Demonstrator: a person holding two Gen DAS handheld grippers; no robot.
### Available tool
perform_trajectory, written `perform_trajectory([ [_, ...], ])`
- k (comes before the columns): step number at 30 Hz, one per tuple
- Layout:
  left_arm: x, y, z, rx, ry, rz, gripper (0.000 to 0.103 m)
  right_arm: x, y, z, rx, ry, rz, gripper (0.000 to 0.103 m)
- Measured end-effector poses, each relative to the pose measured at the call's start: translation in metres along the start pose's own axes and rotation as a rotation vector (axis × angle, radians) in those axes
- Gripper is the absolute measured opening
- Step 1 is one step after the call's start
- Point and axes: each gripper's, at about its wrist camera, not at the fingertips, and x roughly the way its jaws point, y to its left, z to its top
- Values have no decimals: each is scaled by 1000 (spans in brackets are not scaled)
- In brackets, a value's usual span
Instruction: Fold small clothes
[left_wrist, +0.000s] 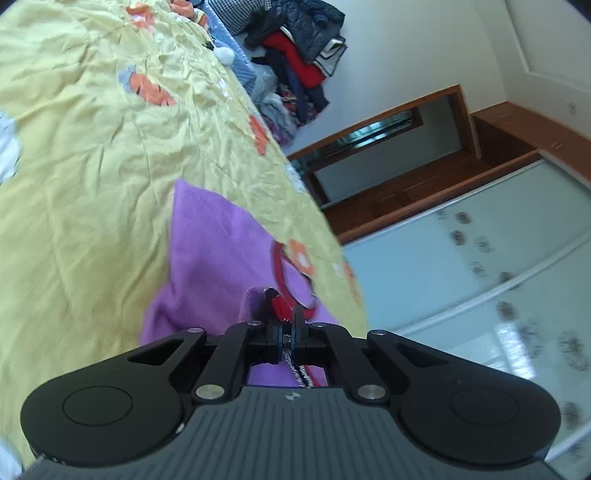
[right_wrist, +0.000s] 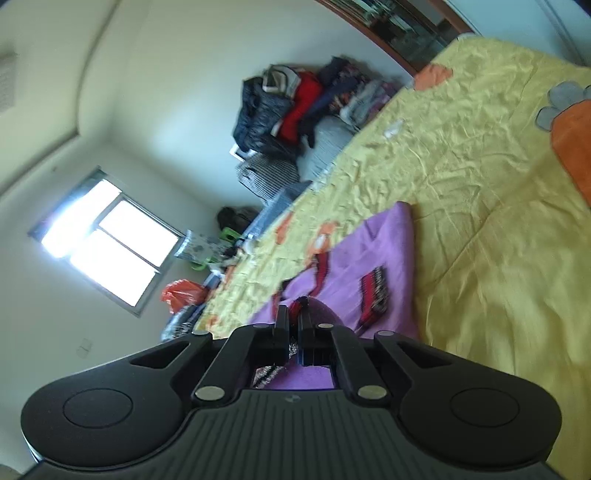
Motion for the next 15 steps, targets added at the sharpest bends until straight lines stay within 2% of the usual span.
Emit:
perform_trajectory([
  [9,65,7,37,-13,33,59,3,64,-25,39,52,37,-45,4],
  [15,105,8,66,-26,60,114,3,103,-45,69,86,63,-105,4],
])
